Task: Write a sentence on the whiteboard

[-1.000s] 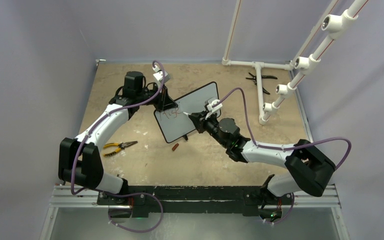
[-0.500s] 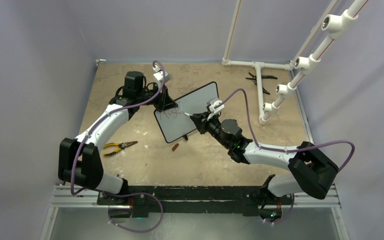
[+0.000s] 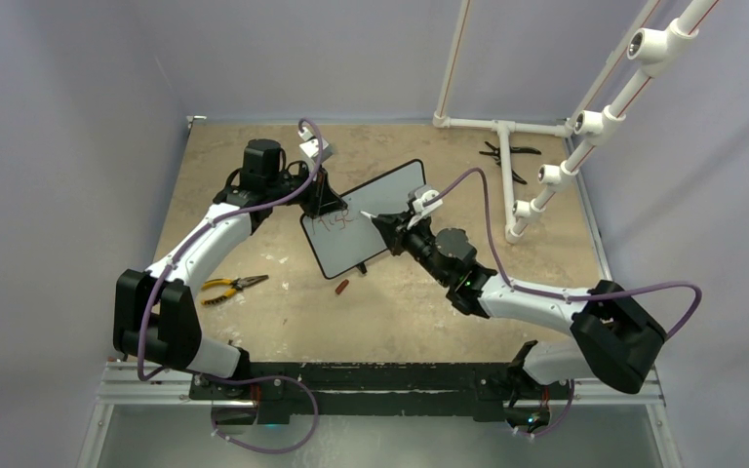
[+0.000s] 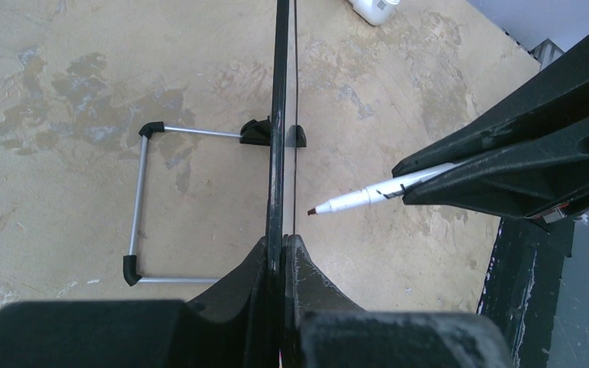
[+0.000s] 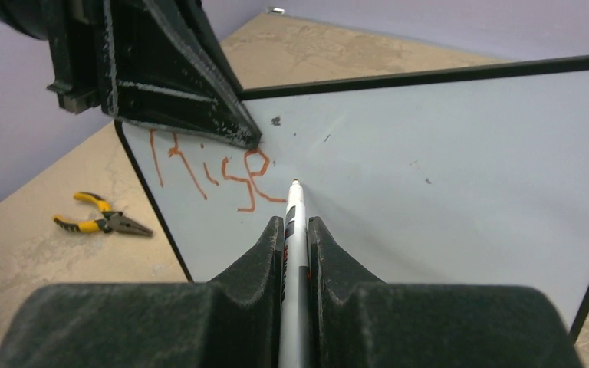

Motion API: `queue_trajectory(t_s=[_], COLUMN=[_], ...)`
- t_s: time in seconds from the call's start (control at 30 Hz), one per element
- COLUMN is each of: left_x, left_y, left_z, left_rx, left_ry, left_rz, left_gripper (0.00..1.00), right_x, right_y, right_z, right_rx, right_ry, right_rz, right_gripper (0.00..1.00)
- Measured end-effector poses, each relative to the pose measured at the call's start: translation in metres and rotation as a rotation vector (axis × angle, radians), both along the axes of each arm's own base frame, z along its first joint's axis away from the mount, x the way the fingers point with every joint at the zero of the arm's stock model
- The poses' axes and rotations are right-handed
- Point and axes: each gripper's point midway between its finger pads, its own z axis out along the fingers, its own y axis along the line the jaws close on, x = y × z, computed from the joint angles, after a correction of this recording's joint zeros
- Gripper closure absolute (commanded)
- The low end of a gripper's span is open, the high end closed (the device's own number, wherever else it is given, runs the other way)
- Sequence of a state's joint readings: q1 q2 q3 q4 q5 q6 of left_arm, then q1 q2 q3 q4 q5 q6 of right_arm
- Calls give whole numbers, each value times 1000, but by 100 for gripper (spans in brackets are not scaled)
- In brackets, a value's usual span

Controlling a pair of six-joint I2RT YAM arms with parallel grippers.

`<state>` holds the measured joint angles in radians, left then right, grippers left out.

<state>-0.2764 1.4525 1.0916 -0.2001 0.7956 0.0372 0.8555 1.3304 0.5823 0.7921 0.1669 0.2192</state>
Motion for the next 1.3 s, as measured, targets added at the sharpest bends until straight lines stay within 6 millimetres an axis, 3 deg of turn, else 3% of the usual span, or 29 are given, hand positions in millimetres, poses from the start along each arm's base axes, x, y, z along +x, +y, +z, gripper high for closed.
queue_trajectory(t_s=[0.43, 0.9, 1.3], left_x=[0, 1, 2], left_y=[0, 1, 1], left_z=[0, 0, 0], left_rx=[0, 1, 2], left_ry=[-1, 5, 5], left_rz=[1, 13, 16], left_gripper=[100, 100, 100], right_x=[26, 31, 25], right_y=[-15, -7, -1], right_z=[8, 24, 14], right_rx=[24, 41, 25], right_ry=[-2, -44, -27], right_rz=[-68, -42, 9], right_gripper=[100, 100, 100])
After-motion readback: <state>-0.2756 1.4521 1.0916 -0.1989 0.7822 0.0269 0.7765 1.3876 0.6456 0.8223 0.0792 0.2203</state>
